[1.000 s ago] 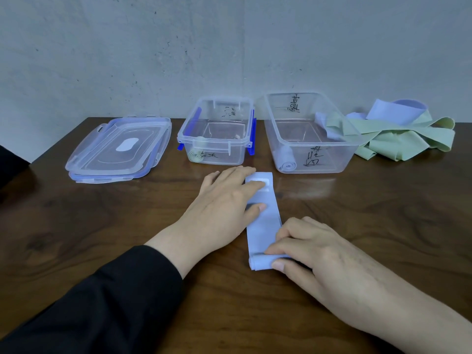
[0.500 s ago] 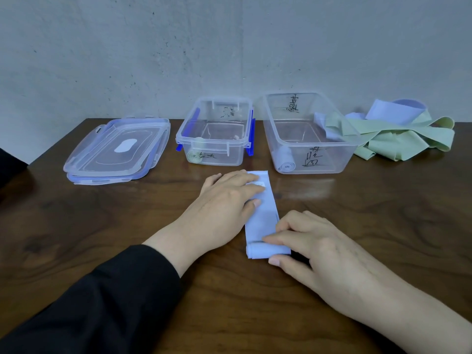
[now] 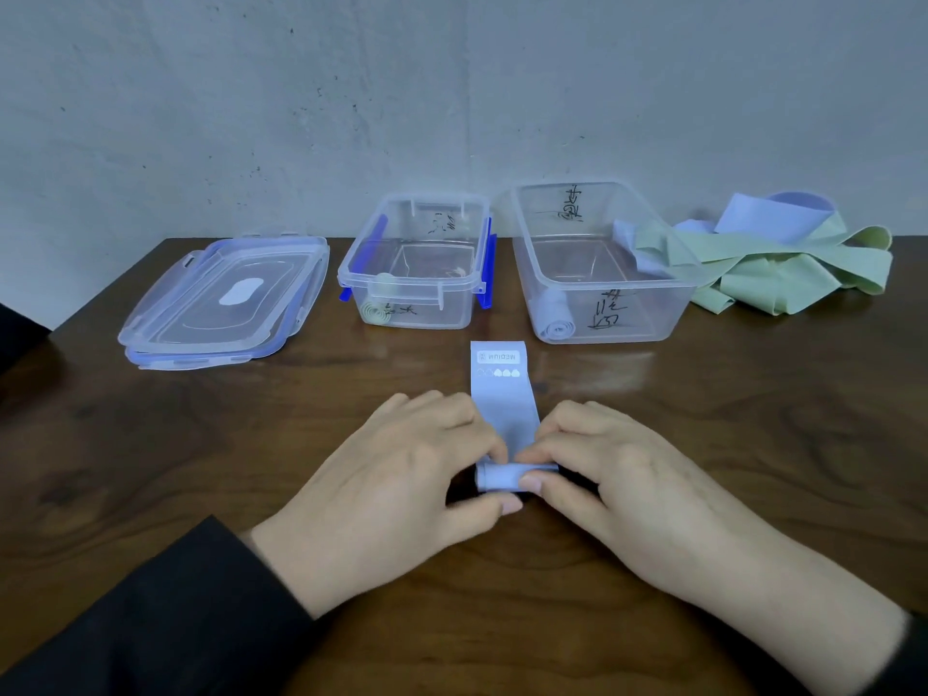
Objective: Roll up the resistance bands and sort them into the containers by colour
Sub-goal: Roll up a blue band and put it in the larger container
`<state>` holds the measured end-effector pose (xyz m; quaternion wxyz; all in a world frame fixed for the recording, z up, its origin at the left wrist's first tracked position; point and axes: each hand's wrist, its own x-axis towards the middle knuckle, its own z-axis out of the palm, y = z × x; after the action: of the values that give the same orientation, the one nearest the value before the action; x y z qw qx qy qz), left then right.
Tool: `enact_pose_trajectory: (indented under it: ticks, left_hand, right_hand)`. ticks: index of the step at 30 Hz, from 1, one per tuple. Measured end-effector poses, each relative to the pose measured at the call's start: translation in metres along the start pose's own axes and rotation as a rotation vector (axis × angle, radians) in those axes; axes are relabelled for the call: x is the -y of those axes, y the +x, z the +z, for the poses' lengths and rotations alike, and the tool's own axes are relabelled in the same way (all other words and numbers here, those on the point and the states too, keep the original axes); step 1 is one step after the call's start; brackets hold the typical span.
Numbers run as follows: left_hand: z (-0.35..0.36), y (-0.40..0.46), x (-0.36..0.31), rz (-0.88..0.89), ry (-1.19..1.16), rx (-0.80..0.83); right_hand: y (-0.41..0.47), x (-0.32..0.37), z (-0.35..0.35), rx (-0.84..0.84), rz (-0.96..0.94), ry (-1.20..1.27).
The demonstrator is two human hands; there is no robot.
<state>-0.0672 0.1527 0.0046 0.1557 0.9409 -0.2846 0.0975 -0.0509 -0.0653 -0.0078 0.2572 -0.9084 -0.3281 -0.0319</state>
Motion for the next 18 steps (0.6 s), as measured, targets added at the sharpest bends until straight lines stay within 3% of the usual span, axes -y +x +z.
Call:
enact_pose_trajectory:
  ticks: [18]
  left_hand:
    - [0.0001, 0.0048, 0.0055, -0.086, 0.019, 0.073]
  right_hand:
    - [-0.0019, -0.0051, -0.0061, 0.048, 0.068, -0.02]
